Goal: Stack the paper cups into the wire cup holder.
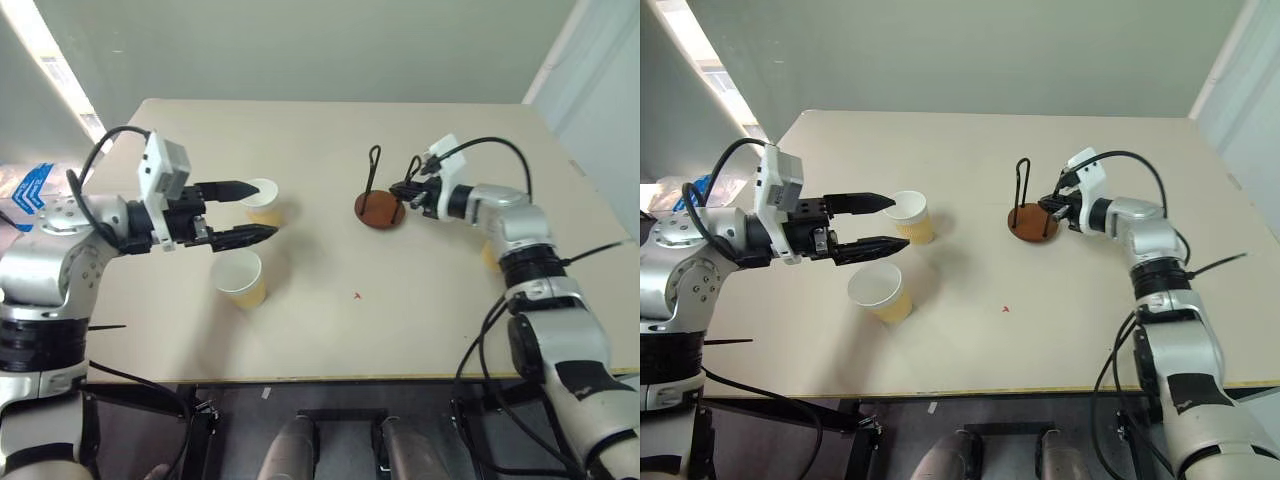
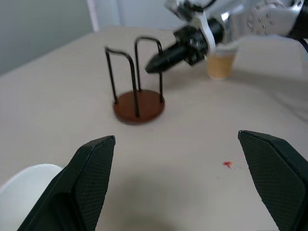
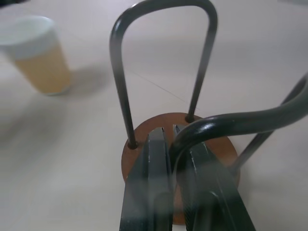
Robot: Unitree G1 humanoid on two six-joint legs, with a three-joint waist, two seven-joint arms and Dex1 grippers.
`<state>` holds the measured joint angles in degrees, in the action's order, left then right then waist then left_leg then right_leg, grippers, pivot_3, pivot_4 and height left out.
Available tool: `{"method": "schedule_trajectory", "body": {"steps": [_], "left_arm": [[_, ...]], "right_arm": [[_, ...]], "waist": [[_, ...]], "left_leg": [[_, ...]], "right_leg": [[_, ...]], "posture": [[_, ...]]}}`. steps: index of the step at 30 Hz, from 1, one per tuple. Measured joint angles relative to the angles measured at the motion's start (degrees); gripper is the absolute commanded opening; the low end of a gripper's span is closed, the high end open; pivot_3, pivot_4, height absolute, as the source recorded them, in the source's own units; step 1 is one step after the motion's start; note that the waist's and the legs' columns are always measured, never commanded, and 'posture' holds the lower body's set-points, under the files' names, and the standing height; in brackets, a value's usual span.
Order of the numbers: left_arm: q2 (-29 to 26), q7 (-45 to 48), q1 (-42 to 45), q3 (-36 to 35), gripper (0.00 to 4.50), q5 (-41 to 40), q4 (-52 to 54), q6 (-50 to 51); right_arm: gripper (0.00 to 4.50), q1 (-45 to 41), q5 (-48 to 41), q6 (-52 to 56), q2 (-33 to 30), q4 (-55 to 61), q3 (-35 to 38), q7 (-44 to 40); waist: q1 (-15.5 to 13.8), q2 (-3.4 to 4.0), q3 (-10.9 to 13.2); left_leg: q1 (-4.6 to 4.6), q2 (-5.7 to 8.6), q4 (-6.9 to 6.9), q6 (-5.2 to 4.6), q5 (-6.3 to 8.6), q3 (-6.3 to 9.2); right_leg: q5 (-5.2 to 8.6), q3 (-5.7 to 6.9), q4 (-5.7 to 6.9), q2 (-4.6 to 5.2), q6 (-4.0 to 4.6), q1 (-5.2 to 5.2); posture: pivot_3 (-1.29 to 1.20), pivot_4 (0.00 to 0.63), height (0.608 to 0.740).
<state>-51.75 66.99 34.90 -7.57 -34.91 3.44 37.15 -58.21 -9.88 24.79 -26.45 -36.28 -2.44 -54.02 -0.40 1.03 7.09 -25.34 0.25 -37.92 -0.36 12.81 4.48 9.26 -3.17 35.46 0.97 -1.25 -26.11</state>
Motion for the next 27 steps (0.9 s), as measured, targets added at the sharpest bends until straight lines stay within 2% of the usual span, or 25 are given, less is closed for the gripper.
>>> {"method": "schedule_trajectory", "body": {"steps": [6, 11, 15, 24, 27], "left_arm": [[-1.24, 3.87, 0.5, 2.79, 4.5, -2.36, 5.21, 3.28], [0.25, 4.19, 1.1, 5.6, 4.5, -2.76, 7.83, 4.01], [0.65, 4.2, 1.86, 6.42, 4.5, -2.75, 7.82, 4.15], [0.64, 4.18, 2.3, 6.42, 4.5, -2.64, 7.8, 4.15], [0.64, 4.06, 2.29, 6.42, 4.5, -2.57, 7.81, 4.15]], "right_arm": [[0.02, 10.93, -5.96, 13.3, -11.23, 29.69, -3.73, -12.49], [0.02, 16.48, -8.06, 18.34, -12.79, 43.09, -5.58, -12.22], [0.02, 19.55, -7.99, 19.18, -10.75, 46.07, -7.77, -9.16], [0.02, 21.6, -5.39, 16.35, -8.59, 44.79, -11.23, -4.29], [0.87, 21.59, -3.62, 14.22, -8.58, 42.87, -11.6, -3.26]], "waist": [[0.04, -0.01, 0.0], [0.41, -0.03, 0.01], [0.44, -0.04, 0.02], [0.39, -0.06, 0.01], [0.37, -0.09, -0.01]], "left_leg": [[-0.06, -0.01, -0.08, 0.5, -0.17, -0.01], [0.16, -0.06, -0.1, 0.01, -0.07, -0.01], [0.36, -0.09, -0.1, -0.08, -0.29, -0.01], [0.35, -0.08, -0.12, -0.1, -0.48, -0.02], [0.35, -0.08, -0.1, -0.07, -0.46, -0.01]], "right_leg": [[0.01, 0.04, -0.15, -0.02, -0.07, 0.08], [0.01, -0.06, -0.02, -0.07, -0.07, 0.19], [-0.01, -0.09, 0.08, -0.11, -0.05, 0.31], [-0.11, -0.12, 0.1, -0.11, 0.07, 0.32], [-0.11, -0.11, 0.08, -0.11, 0.07, 0.32]], "posture": [[0.0, 0.15, 0.74], [0.0, 0.15, 0.74], [0.0, 0.15, 0.74], [0.0, 0.15, 0.74], [0.0, 0.15, 0.74]]}}
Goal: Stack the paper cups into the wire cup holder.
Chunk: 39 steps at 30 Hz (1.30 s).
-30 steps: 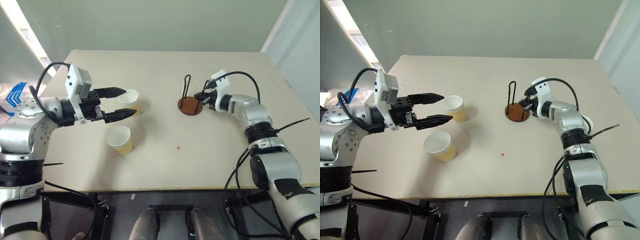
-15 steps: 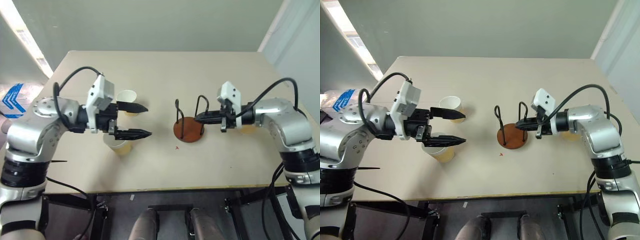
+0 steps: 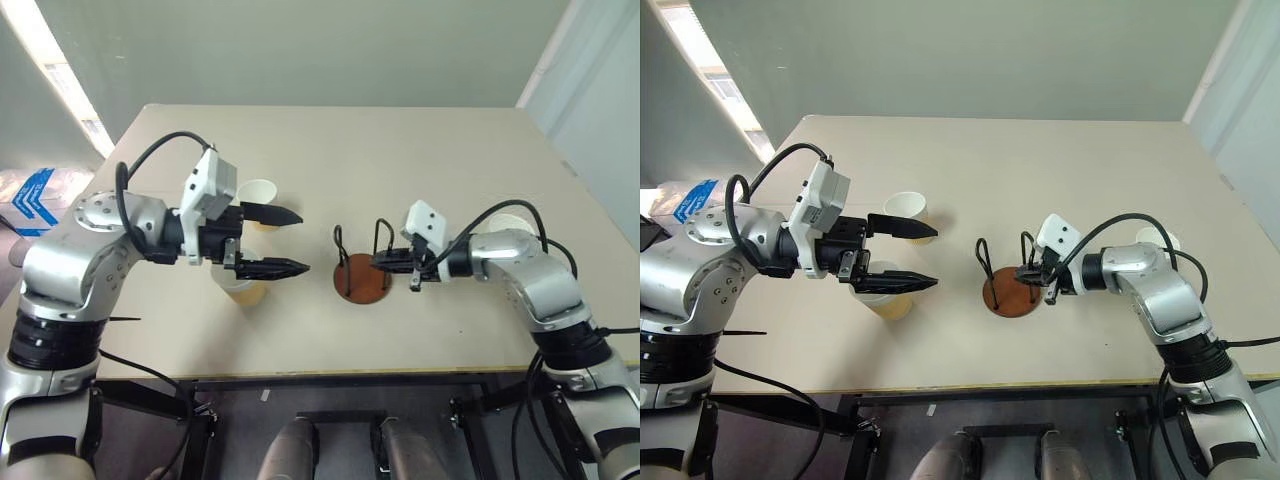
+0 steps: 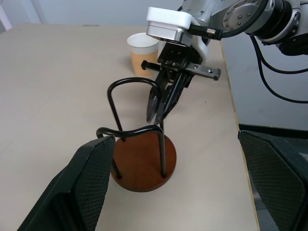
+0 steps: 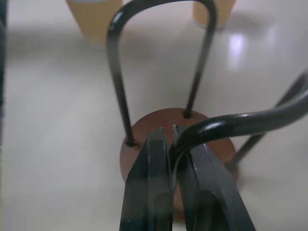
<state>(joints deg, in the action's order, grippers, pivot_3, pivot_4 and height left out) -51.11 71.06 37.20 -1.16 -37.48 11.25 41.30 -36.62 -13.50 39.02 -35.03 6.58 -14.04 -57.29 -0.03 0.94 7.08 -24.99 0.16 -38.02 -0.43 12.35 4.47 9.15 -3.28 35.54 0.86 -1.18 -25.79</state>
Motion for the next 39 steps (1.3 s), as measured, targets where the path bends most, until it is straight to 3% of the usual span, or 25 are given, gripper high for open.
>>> {"method": "schedule_trajectory", "body": {"steps": [10, 11, 19, 24, 33, 39], "left_arm": [[-0.12, -0.18, -0.79, -0.06, 4.5, 0.35, 0.1, -0.01], [-0.12, -0.18, -0.98, -0.07, 4.5, 0.35, 0.12, -0.02], [-0.98, -0.97, -2.58, -0.7, 4.5, 1.43, 0.18, -1.41], [-7.54, 0.56, -5.79, -1.66, 4.5, 4.4, 2.62, -4.97], [-15.5, 4.53, -11.44, -3.04, 4.5, 5.17, 9.07, -6.3], [-19.6, 6.16, -14.06, -2.35, 4.5, 8.56, 8.83, -8.02]], "right_arm": [[4.31, 5.03, 1.65, -1.64, -6.86, -0.86, 0.86, -0.3], [4.43, 5.88, 1.26, -1.38, -7.75, 0.07, 1.81, -0.42], [4.43, 10.95, -5.99, 5.08, -15.29, 10.48, 10.34, -2.74], [4.43, 10.4, -13.16, 9.32, -17.94, 13.33, 15.76, -5.08], [4.43, 2.89, -23.15, 13.48, -18.11, 13.59, 17.99, -6.43], [4.43, 2.38, -25.19, 13.33, -17.68, 13.08, 18.01, -6.32]], "waist": [[-0.25, 0.0, 0.01], [-0.26, -0.01, 0.01], [-0.31, -0.03, 0.02], [-0.1, -0.07, 0.04], [-0.21, -0.07, 0.04], [-0.21, -0.07, 0.04]], "left_leg": [[-0.06, 0.0, 0.05, 0.03, 0.07, -0.01], [-0.06, 0.0, 0.05, 0.03, 0.07, -0.01], [-0.07, 0.0, 0.05, 0.04, 0.08, -0.04], [-0.08, -0.01, 0.08, 0.09, 0.13, -0.04], [-0.1, -0.02, 0.11, 0.07, 0.27, -0.01], [-0.11, -0.05, 0.12, 0.07, 0.42, -0.02]], "right_leg": [[0.0, 0.0, -0.12, 0.0, -0.04, -0.01], [0.0, 0.0, -0.12, 0.0, -0.05, -0.01], [0.06, -0.02, -0.21, -0.02, -0.14, 0.06], [0.11, -0.13, -0.25, -0.13, -0.21, 0.03], [0.23, -0.16, -0.26, -0.15, -0.09, -0.05], [0.31, -0.16, -0.23, -0.14, 0.04, -0.11]], "posture": [[0.0, 0.15, 0.74], [0.0, 0.15, 0.74], [0.0, 0.15, 0.74], [0.0, 0.15, 0.74], [0.0, 0.15, 0.74], [0.0, 0.15, 0.74]]}}
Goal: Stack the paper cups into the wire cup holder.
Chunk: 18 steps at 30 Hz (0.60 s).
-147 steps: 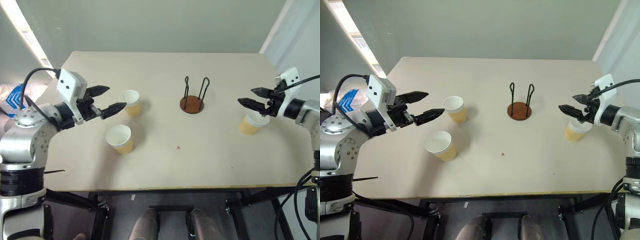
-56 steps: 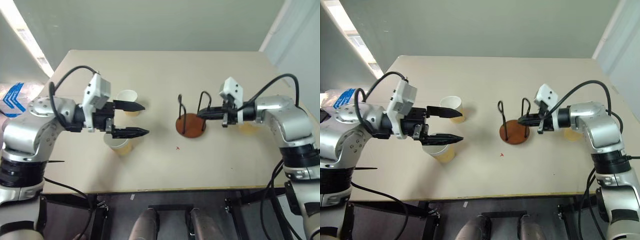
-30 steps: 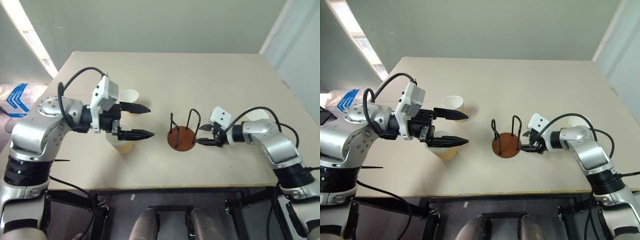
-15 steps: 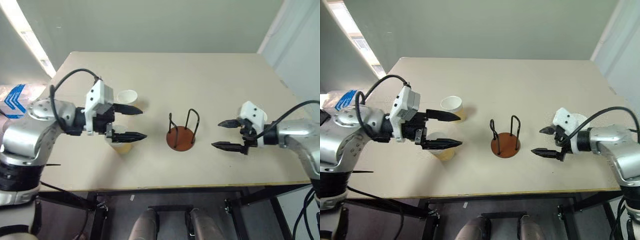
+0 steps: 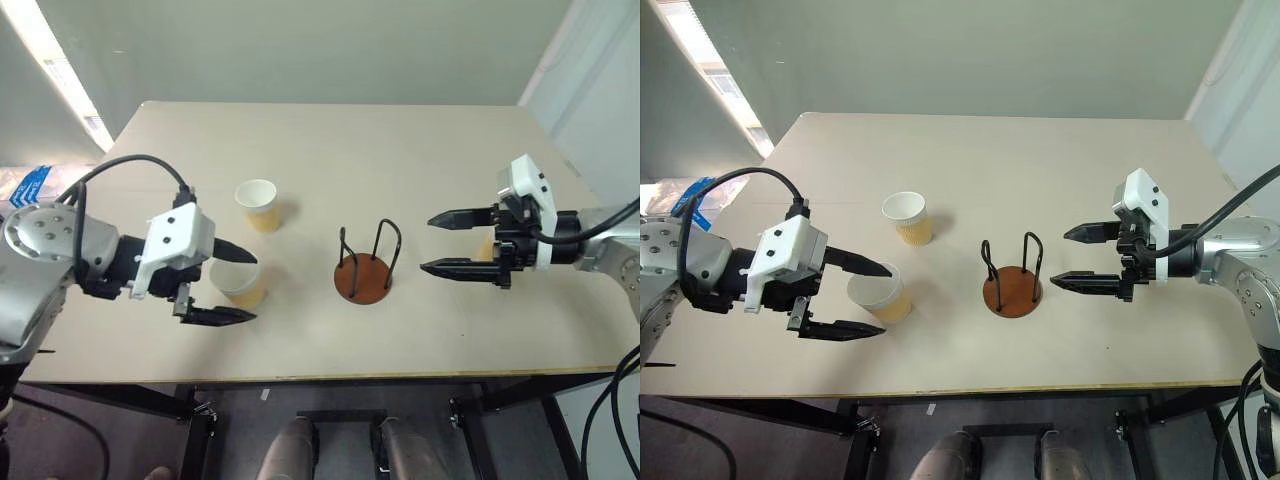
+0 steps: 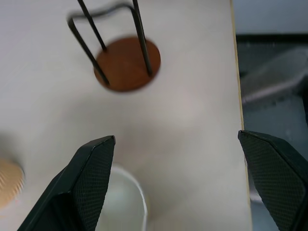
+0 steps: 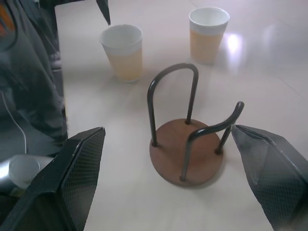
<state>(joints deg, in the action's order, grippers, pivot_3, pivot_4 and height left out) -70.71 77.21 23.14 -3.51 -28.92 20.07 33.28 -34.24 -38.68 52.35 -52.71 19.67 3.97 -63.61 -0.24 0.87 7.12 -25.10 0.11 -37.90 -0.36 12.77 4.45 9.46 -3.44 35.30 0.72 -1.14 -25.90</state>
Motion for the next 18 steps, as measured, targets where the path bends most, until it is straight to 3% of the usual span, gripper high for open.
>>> {"method": "schedule_trajectory", "body": {"steps": [18], "left_arm": [[0.16, 1.26, -2.05, 6.29, 4.5, 8.92, -4.43, -6.88]], "right_arm": [[4.43, -0.11, -1.73, -2.82, 0.81, -1.19, 0.26, 1.21]], "waist": [[0.04, -0.01, -0.02]], "left_leg": [[0.01, -0.04, -0.01, 0.01, 0.18, -0.01]], "right_leg": [[0.11, 0.02, 0.16, 0.0, 0.19, -0.09]], "posture": [[0.0, 0.15, 0.74]]}}
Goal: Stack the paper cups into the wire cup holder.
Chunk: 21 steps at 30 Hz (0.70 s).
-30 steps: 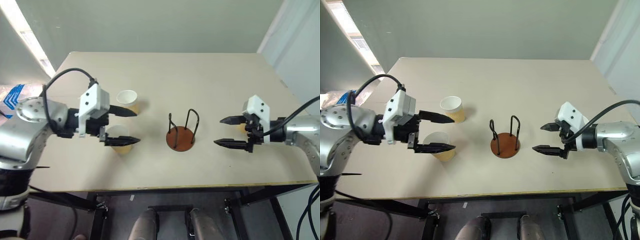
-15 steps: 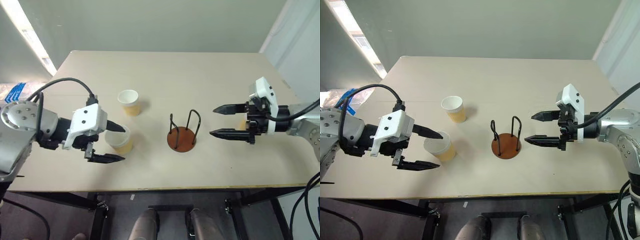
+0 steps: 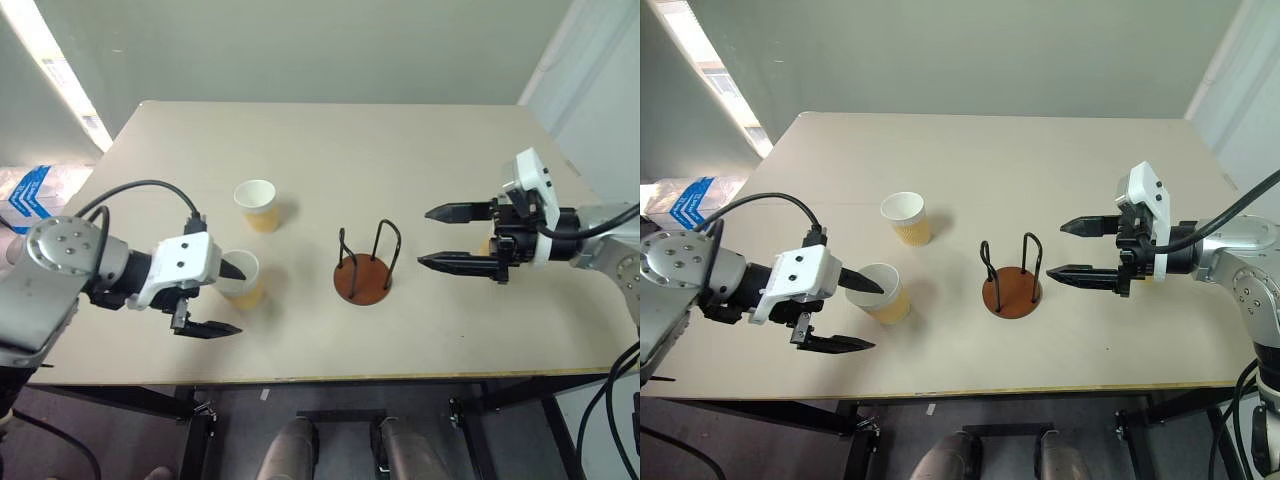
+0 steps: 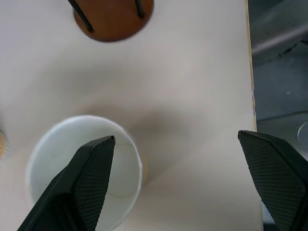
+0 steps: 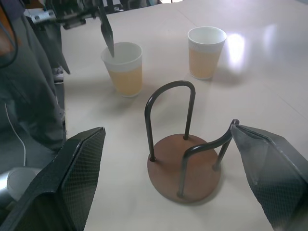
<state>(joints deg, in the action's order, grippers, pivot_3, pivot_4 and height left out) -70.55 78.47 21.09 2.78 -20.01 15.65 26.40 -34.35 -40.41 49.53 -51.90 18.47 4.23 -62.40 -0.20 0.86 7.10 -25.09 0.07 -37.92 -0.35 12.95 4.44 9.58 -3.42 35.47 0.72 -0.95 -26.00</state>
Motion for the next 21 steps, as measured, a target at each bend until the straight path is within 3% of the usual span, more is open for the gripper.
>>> {"method": "schedule_trajectory", "body": {"steps": [6, 8, 17, 18, 20, 21], "left_arm": [[1.35, 0.18, 2.11, 3.29, 4.5, 4.2, -3.83, -3.08], [2.15, 0.16, 3.3, 4.68, 4.12, 6.06, -5.82, -4.48], [6.31, 1.87, 6.97, 5.81, 1.11, 7.85, -9.18, -5.91], [6.37, 2.57, 6.97, 5.81, 0.62, 7.83, -9.32, -6.01], [6.48, 3.24, 6.98, 5.84, 0.02, 7.82, -9.42, -6.05], [6.49, 3.72, 7.07, 5.84, 0.02, 7.8, -9.44, -6.07]], "right_arm": [[4.43, 0.0, 0.02, -0.01, 0.03, 0.1, -0.02, 0.85], [4.5, 0.04, 0.02, -0.04, 0.06, 0.27, -0.02, 1.16], [4.5, 2.67, 0.27, -2.41, 0.05, 0.65, -0.01, 1.72], [4.5, 3.1, 0.3, -3.16, 0.05, 0.66, -0.01, 1.74], [4.5, 3.82, 0.43, -4.33, 0.19, 0.67, 0.0, 1.89], [4.5, 4.17, 0.54, -4.92, 0.34, 0.67, 0.0, 2.06]], "waist": [[-0.03, 0.0, 0.0], [-0.02, 0.0, 0.0], [-0.03, -0.02, -0.01], [-0.02, -0.02, -0.01], [-0.01, -0.02, -0.01], [0.0, -0.02, -0.01]], "left_leg": [[0.0, 0.0, -0.02, 0.0, 0.0, 0.0], [0.0, 0.01, -0.03, 0.0, 0.0, 0.0], [-0.01, 0.01, -0.04, -0.04, 0.02, -0.01], [0.0, 0.0, -0.04, -0.04, 0.03, -0.01], [0.0, -0.01, -0.04, -0.04, 0.03, 0.0], [0.01, -0.01, -0.04, -0.05, 0.03, 0.0]], "right_leg": [[0.0, 0.01, 0.03, 0.0, 0.01, 0.0], [0.0, 0.01, 0.04, 0.0, 0.01, -0.01], [0.0, 0.02, 0.07, 0.01, 0.0, -0.01], [0.0, 0.02, 0.07, 0.0, 0.0, -0.01], [0.0, 0.03, 0.08, 0.0, 0.0, -0.01], [0.0, 0.03, 0.09, 0.0, 0.0, 0.0]], "posture": [[0.0, 0.15, 0.74], [0.0, 0.15, 0.74], [0.0, 0.15, 0.74], [0.0, 0.15, 0.74], [0.0, 0.15, 0.74], [0.0, 0.15, 0.74]]}}
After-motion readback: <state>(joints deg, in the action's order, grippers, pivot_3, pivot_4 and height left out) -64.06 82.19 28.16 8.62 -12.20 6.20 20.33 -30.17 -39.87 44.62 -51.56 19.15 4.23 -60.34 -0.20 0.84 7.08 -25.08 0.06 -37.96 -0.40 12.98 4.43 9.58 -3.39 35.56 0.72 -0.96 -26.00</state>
